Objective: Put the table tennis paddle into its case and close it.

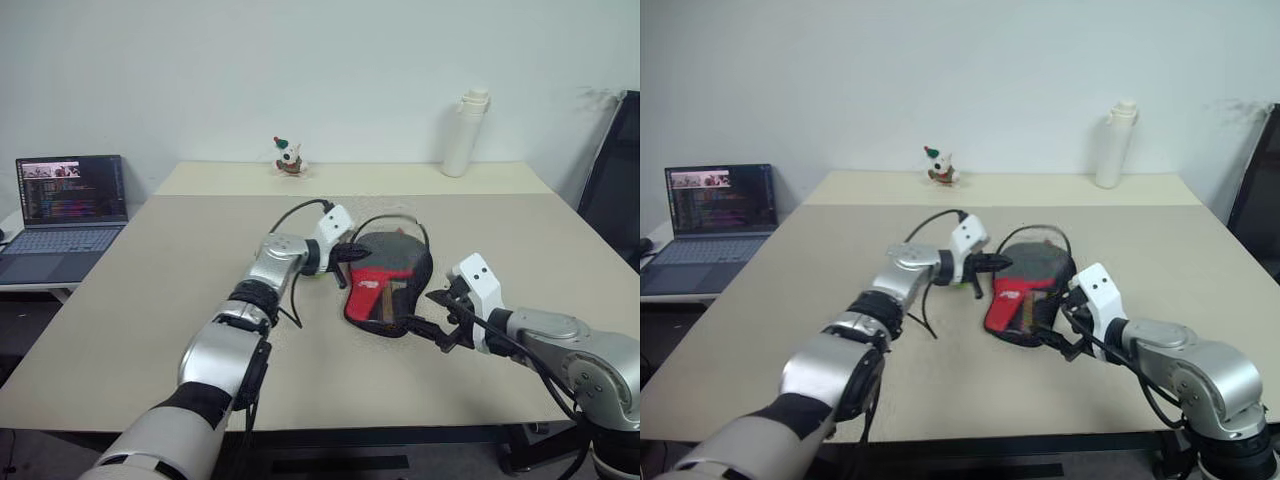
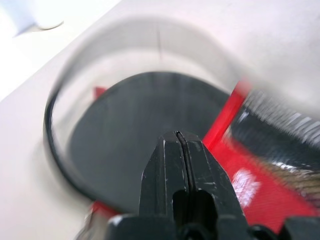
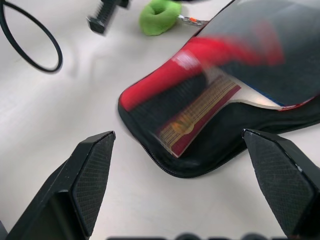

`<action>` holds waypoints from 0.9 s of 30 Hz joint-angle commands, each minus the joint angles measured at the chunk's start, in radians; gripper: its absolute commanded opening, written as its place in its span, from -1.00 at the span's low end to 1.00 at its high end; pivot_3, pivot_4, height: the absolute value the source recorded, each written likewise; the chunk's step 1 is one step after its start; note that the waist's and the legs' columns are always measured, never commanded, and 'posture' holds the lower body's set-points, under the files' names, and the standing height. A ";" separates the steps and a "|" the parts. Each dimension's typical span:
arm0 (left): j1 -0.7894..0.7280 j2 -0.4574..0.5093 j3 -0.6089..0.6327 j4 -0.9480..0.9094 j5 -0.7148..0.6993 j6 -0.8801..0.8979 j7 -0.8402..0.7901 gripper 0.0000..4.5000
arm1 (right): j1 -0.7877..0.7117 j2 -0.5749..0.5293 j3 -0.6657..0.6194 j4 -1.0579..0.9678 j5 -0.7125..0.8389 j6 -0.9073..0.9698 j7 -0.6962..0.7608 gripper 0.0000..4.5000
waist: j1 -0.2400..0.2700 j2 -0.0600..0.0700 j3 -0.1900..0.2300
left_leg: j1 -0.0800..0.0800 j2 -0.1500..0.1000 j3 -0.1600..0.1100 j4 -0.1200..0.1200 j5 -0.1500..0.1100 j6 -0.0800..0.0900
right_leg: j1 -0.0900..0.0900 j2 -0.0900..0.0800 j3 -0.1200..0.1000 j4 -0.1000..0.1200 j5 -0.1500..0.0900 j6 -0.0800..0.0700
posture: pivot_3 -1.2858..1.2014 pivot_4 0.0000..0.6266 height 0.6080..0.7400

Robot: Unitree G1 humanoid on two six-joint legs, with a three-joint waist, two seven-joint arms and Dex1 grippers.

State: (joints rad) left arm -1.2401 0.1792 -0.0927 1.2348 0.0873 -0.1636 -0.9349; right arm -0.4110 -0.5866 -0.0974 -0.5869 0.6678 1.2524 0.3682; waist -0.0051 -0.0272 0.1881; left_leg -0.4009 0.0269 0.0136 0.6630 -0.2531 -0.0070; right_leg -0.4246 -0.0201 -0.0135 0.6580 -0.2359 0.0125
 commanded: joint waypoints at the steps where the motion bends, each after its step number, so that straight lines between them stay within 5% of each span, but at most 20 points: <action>1: -0.044 -0.024 -0.001 0.020 0.015 -0.030 0.036 -0.99 | 0.004 -0.023 -0.046 -0.039 -0.002 -0.008 -0.010 1.00 | 0.000 0.000 0.000 | 0.000 0.000 0.000 0.000 0.000 0.000 | 0.000 0.000 0.000 0.000 0.000 0.000 | 0.03 -0.52 1.00; 12: 0.036 0.107 0.100 -0.041 -0.082 -0.040 -0.072 -0.99 | -0.026 0.116 -0.028 0.182 -0.108 -0.144 -0.106 1.00 | -0.017 0.000 0.000 | 0.001 0.001 0.001 0.000 0.000 0.000 | 0.000 0.001 0.000 0.001 0.000 0.000 | 0.03 -0.52 1.00; 19: 0.181 0.236 0.159 -0.252 -0.174 0.042 -0.175 -0.99 | -0.108 0.225 0.015 0.400 -0.201 -0.263 -0.125 1.00 | -0.024 0.000 0.000 | 0.001 0.001 0.000 -0.001 0.000 0.000 | -0.001 0.000 0.001 0.002 0.003 -0.005 | 0.03 -0.52 1.00; 27: 0.320 0.261 0.160 -0.515 -0.226 0.174 -0.140 -0.99 | -0.175 0.310 0.037 0.634 -0.287 -0.399 -0.135 1.00 | -0.019 0.000 0.000 | 0.001 0.001 -0.001 0.000 0.000 0.000 | -0.001 -0.001 0.001 0.003 0.003 -0.005 | 0.03 -0.52 1.00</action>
State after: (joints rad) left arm -0.9135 0.4336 0.0567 0.7913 -0.1121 -0.0051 -1.0853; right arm -0.5612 -0.2728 -0.0543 0.0279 0.4036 0.8987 0.2360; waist -0.0241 -0.0271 0.1880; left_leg -0.4003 0.0282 0.0125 0.6629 -0.2530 -0.0072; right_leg -0.4256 -0.0211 -0.0120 0.6609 -0.2327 0.0071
